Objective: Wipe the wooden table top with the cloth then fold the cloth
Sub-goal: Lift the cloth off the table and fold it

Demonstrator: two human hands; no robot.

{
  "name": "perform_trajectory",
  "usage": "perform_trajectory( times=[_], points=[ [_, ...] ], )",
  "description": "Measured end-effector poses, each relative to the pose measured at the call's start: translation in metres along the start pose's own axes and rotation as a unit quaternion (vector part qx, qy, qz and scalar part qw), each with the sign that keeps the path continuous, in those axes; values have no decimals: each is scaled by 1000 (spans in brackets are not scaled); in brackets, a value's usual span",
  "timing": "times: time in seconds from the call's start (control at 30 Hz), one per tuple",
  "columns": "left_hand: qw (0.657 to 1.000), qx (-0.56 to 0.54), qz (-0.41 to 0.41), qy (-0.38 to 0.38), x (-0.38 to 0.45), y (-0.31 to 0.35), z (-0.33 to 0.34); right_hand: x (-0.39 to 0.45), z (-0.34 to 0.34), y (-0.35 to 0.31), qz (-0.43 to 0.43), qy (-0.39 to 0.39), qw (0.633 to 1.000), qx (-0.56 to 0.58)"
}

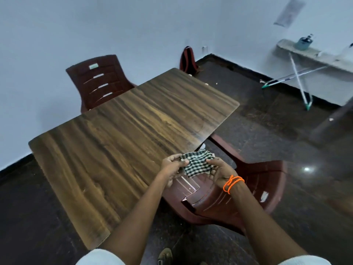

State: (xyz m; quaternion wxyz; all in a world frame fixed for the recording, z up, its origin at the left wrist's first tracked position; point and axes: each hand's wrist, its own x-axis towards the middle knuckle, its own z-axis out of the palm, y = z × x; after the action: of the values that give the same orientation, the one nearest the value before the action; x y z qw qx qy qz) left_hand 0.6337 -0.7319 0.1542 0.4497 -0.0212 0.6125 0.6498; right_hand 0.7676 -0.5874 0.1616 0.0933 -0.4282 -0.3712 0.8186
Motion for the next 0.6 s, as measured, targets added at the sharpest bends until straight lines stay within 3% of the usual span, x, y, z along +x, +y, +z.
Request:
perform_trajectory(
  times=[0.27, 0.6],
  points=[
    [996, 33, 29, -75, -10, 4, 144, -46, -114, -83, -75, 34, 995, 54],
    [994, 57, 57, -71, -19, -24, 330, -84, -268, -166, -106, 105, 989, 19]
  ],
)
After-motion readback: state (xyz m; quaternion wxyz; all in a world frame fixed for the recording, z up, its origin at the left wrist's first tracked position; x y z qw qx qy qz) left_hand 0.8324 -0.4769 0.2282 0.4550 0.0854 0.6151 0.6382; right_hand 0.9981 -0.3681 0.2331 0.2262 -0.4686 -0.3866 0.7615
